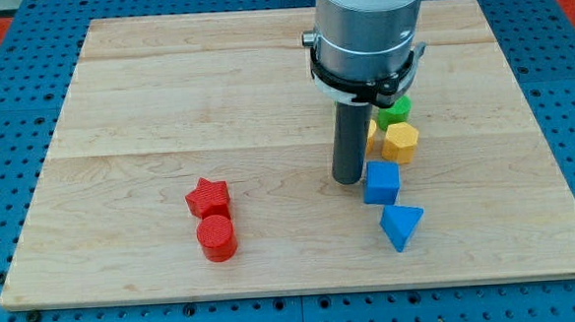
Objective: Place the blue cube to the top right of the triangle
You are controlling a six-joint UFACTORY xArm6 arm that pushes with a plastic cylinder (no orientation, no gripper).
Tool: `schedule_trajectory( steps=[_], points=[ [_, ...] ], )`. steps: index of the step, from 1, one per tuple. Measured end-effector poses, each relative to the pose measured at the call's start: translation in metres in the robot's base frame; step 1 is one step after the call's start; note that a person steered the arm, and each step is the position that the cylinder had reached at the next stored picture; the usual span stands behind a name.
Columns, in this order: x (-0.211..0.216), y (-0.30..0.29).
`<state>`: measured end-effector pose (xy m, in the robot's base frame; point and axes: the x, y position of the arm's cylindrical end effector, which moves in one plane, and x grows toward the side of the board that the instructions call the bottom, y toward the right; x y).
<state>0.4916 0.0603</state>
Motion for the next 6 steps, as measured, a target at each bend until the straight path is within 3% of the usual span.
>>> schedule_trajectory(
  steps=[1,3,6],
  points=[
    [0.004,0.008],
    [0.057,0.025],
    [0.015,0.021]
  ],
)
